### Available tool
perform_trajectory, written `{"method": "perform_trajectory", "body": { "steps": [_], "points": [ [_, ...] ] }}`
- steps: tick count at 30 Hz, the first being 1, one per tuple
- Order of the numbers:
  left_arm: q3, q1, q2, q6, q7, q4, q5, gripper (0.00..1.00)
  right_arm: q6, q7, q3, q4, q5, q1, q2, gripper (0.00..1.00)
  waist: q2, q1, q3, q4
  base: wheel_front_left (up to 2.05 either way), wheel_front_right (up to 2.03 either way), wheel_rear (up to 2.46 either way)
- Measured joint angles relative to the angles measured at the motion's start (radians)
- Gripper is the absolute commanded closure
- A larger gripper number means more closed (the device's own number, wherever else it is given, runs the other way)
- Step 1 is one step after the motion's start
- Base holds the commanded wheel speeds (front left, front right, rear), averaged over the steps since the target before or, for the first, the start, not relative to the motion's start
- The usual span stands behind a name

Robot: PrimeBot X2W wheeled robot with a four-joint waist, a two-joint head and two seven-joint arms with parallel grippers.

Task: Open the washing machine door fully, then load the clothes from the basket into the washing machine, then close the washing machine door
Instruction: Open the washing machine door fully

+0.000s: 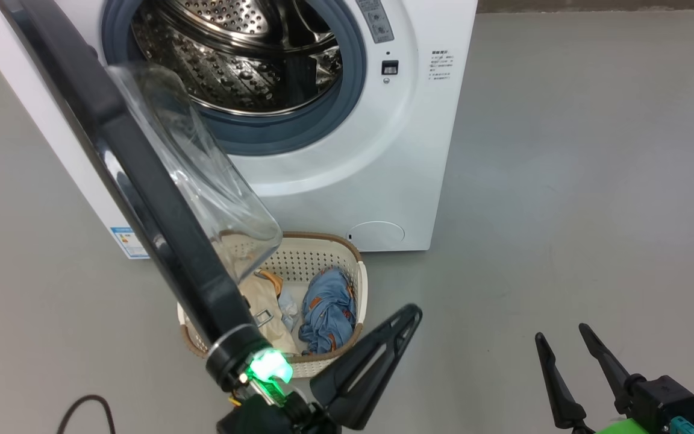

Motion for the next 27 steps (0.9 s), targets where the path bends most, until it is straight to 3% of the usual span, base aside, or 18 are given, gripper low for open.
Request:
{"method": "perform_trajectory", "body": {
  "steps": [12,27],
  "points": [
    [-0.003,0.093,0.006,0.000,0.000,0.170,-0.049,1.00,0.000,0.000,0.002,0.008,0.001,-0.013,-0.006,0.00,0.0000,0.0000,0.013,0.019,0.00,0.00,0.00],
    [0.199,0.103,-0.036,0.000,0.000,0.338,-0.048,1.00,0.000,0.000,0.010,0.016,0.012,-0.017,-0.009,0.00,0.0000,0.0000,0.005,0.018,0.00,0.00,0.00]
  ]
}}
